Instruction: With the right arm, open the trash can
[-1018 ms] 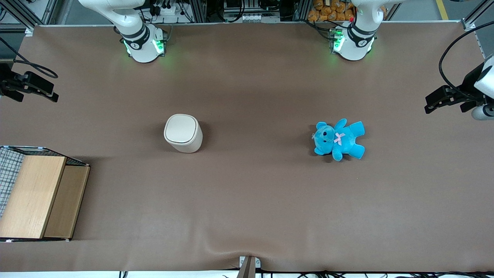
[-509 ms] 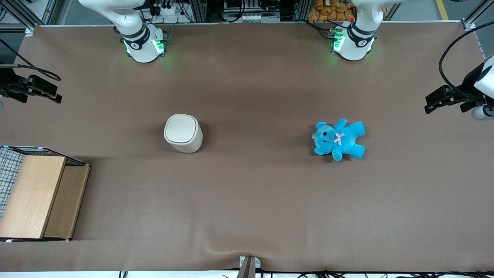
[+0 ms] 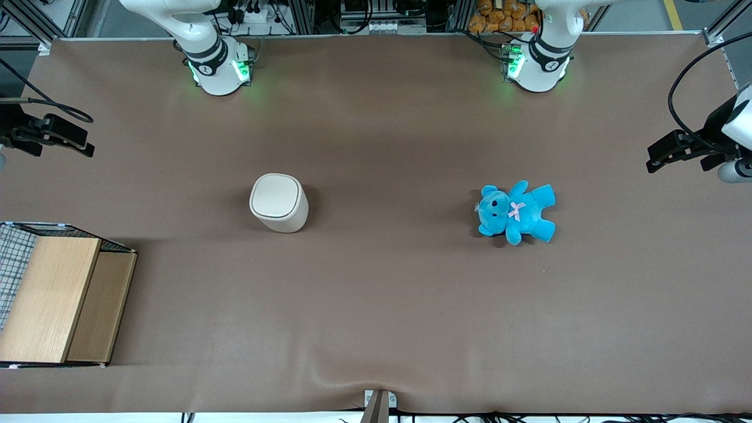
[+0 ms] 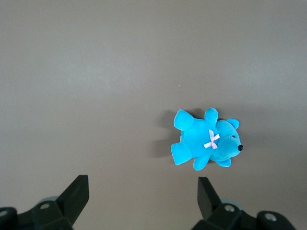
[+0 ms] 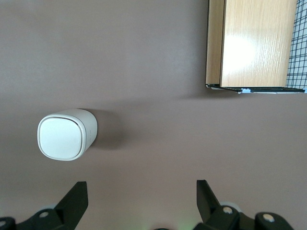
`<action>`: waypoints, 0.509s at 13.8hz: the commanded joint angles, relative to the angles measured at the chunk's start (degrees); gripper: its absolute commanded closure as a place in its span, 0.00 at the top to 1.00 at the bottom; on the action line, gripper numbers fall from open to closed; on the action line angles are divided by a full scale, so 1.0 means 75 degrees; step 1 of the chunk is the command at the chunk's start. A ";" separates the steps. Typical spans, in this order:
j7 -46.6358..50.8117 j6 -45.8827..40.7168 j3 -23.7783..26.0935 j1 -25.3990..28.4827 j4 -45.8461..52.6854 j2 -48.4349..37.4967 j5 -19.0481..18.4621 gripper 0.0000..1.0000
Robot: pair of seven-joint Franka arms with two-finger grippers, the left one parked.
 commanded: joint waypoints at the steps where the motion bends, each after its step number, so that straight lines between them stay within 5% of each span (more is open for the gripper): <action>1: -0.0088 -0.0065 0.0066 -0.0101 -0.0030 -0.0059 -0.0013 1.00; 7: -0.0088 -0.0123 0.0043 -0.0136 -0.0018 -0.0070 -0.0013 1.00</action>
